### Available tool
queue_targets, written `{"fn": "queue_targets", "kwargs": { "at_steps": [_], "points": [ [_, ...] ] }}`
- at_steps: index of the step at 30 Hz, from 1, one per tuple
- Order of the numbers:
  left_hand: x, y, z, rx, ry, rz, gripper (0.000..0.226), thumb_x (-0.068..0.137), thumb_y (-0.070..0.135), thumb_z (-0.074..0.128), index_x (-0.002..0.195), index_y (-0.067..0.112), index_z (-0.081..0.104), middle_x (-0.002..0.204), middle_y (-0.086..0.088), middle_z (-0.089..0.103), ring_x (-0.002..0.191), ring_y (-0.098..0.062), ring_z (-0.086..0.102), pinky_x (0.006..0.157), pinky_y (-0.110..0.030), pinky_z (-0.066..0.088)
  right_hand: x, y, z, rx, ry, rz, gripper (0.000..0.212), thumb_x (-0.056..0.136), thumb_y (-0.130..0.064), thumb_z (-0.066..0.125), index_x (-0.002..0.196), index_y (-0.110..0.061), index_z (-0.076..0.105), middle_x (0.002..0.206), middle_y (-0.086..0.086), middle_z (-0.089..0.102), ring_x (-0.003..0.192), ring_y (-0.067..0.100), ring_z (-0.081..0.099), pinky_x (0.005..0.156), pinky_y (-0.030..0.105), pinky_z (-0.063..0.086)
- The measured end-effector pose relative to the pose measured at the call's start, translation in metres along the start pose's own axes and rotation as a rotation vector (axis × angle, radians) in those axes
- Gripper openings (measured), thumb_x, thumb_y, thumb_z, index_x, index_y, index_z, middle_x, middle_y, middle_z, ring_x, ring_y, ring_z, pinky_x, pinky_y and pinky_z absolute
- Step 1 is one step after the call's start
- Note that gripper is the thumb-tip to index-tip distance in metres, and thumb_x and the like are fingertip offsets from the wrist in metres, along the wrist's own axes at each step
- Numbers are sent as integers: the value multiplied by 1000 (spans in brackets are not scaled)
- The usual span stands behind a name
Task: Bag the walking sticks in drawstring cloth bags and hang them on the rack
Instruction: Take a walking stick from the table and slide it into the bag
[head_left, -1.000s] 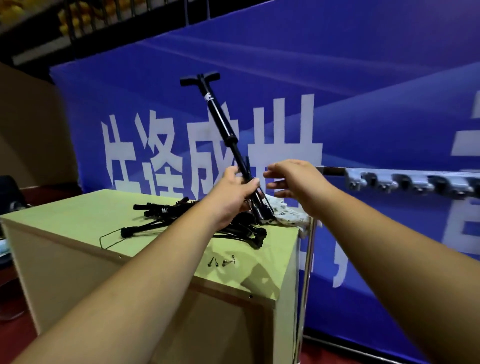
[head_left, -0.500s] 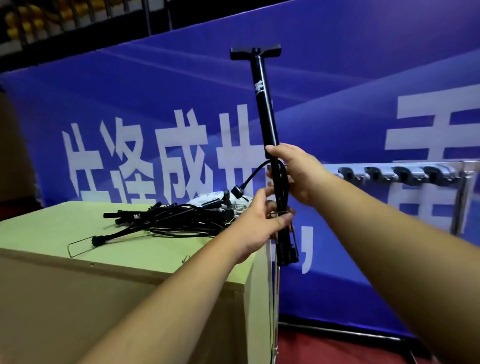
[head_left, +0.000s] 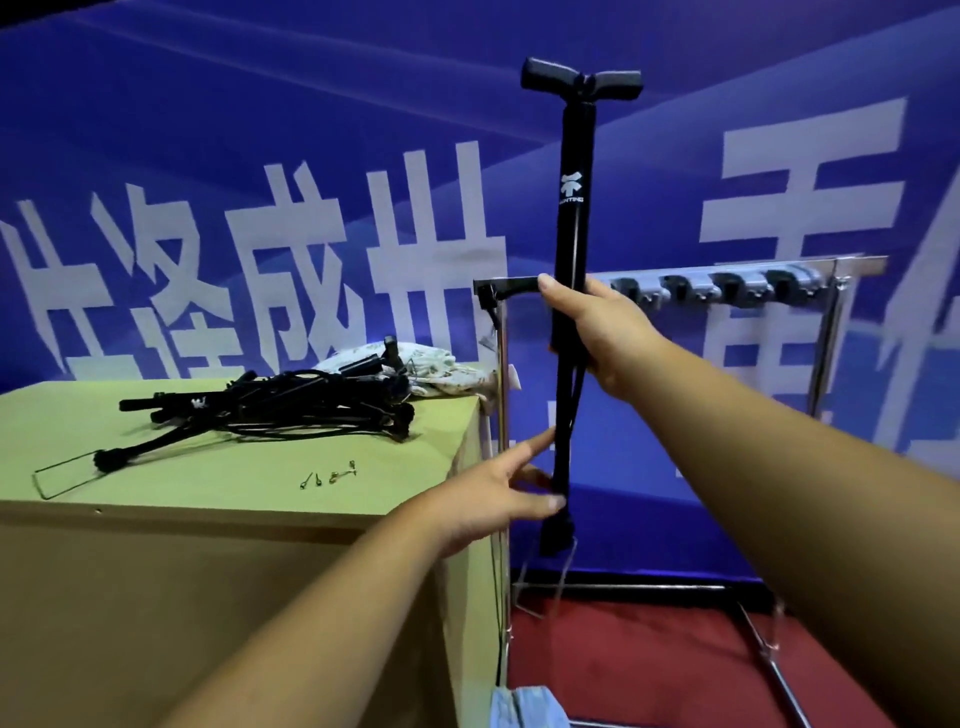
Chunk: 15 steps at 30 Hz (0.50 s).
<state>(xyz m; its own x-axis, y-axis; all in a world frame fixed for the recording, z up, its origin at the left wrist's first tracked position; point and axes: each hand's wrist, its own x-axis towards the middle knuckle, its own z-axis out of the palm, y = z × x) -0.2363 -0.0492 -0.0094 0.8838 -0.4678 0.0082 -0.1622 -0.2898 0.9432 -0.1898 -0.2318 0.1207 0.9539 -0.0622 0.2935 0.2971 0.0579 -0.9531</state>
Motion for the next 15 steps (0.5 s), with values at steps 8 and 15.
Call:
{"fn": "queue_targets", "kwargs": {
  "at_steps": [8,15],
  "points": [
    [18,-5,3,-64,368,21,20,104,17,66,123,19,67,103,-1,70,77,-9,65,66,-26,50,-35,71,-14,-196,-9,59,14,86,-26,86,92,-16,79,67,-1,59,62,18,53,57,31,47],
    [33,8,-6,-225,550,237,31,101,36,70,125,17,65,114,-6,76,98,-20,74,80,-29,55,-75,167,-11,-277,-57,216,19,82,-25,87,94,-16,75,60,-6,55,60,19,47,62,35,40]
  ]
}}
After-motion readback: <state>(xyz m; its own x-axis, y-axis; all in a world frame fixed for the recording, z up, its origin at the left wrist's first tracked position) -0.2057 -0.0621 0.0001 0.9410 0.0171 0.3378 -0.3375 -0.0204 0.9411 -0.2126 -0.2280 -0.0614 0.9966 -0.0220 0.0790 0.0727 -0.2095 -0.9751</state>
